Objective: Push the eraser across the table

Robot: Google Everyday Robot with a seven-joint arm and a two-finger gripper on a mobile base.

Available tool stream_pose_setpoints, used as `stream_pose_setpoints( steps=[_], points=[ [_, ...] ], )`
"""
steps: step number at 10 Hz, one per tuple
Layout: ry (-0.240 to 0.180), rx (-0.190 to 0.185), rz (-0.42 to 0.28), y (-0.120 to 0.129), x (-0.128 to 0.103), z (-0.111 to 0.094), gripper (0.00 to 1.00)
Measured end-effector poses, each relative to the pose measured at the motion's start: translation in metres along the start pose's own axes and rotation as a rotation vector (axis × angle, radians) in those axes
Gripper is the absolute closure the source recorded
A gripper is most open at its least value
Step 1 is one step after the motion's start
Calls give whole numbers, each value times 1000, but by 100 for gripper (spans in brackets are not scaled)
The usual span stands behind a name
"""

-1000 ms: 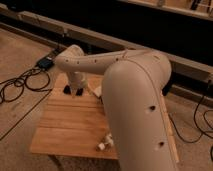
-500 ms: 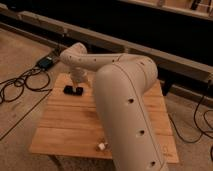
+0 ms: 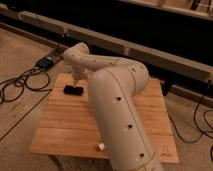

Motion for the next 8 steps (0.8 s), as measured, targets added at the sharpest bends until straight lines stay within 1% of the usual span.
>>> stream_pose_setpoints(
  steps=[4,8],
  points=[
    [-27,13,-9,-3,-27,19,35],
    [-51,57,-19,-6,-47,42,35]
  ],
)
